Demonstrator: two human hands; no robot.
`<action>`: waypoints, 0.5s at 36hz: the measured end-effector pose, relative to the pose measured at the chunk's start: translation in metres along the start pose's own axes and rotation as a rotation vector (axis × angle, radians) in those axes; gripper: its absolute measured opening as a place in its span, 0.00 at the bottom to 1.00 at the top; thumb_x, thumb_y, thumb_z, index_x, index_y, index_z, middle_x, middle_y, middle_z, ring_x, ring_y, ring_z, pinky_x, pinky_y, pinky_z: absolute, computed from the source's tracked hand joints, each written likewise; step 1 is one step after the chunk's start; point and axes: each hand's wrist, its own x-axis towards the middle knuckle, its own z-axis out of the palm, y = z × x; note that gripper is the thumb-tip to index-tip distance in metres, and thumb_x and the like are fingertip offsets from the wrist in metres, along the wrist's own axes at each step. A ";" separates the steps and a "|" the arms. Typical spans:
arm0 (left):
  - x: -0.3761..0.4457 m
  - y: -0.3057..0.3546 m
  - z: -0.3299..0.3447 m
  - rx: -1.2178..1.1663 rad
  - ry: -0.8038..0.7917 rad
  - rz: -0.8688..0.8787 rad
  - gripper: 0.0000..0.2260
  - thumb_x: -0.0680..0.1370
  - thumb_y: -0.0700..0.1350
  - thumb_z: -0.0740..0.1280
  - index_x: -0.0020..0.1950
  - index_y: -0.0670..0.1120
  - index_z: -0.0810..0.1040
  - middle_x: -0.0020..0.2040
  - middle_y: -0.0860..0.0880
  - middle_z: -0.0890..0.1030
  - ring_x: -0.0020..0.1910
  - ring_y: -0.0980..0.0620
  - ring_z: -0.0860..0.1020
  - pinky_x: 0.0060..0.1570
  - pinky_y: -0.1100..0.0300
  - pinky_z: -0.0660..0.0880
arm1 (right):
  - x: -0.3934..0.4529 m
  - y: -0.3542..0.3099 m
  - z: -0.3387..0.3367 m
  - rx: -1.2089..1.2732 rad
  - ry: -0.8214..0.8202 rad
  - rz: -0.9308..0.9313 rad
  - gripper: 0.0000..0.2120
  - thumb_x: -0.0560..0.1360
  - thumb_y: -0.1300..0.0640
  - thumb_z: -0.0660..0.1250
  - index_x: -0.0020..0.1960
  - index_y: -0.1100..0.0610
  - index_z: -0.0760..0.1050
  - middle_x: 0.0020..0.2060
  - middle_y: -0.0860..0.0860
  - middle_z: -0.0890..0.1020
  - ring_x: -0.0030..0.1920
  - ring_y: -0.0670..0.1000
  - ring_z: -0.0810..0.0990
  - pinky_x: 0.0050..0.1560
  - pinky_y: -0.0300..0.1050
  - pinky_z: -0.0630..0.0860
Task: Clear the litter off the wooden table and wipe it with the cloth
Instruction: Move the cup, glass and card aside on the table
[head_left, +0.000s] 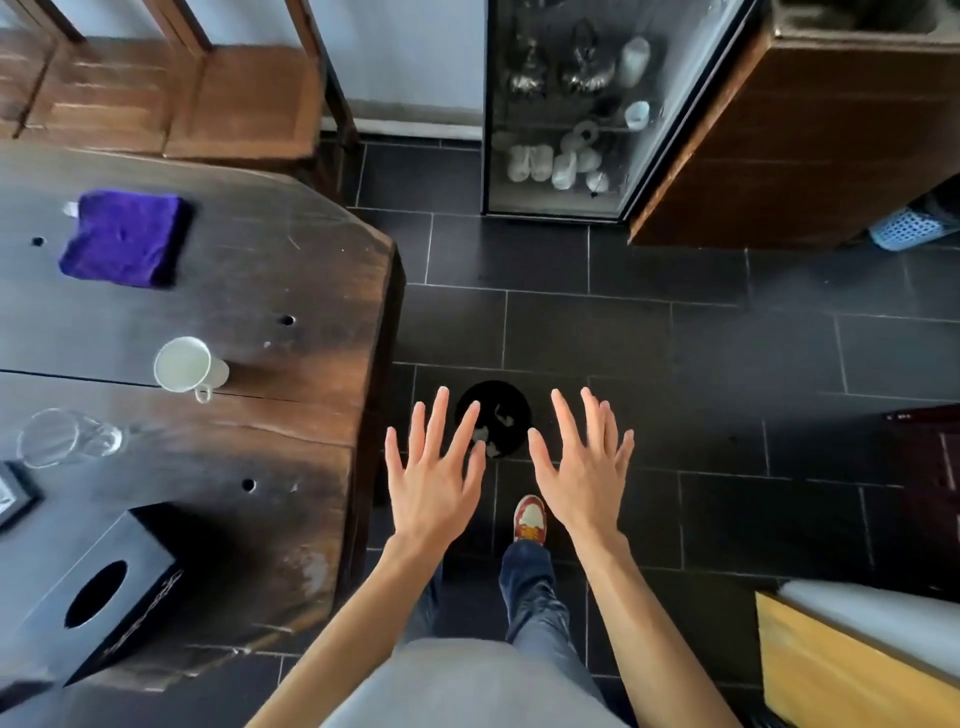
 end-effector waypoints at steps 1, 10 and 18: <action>-0.003 0.003 -0.009 -0.004 0.008 0.015 0.24 0.85 0.61 0.48 0.82 0.64 0.52 0.85 0.55 0.45 0.84 0.48 0.47 0.79 0.38 0.48 | -0.004 -0.001 -0.009 -0.005 0.004 -0.015 0.29 0.81 0.35 0.54 0.79 0.43 0.62 0.80 0.52 0.61 0.80 0.58 0.57 0.76 0.71 0.56; -0.017 0.004 -0.063 0.000 0.122 0.093 0.24 0.85 0.62 0.47 0.82 0.66 0.54 0.85 0.54 0.48 0.84 0.47 0.48 0.79 0.37 0.50 | -0.021 -0.008 -0.070 -0.045 0.071 -0.171 0.29 0.81 0.34 0.53 0.80 0.41 0.60 0.80 0.52 0.61 0.80 0.57 0.58 0.77 0.67 0.51; -0.026 0.001 -0.091 0.035 0.213 0.042 0.25 0.85 0.64 0.43 0.81 0.63 0.60 0.84 0.52 0.53 0.83 0.45 0.53 0.78 0.35 0.54 | -0.011 0.002 -0.086 -0.020 0.117 -0.276 0.29 0.80 0.35 0.55 0.79 0.44 0.63 0.79 0.53 0.64 0.79 0.59 0.62 0.74 0.70 0.57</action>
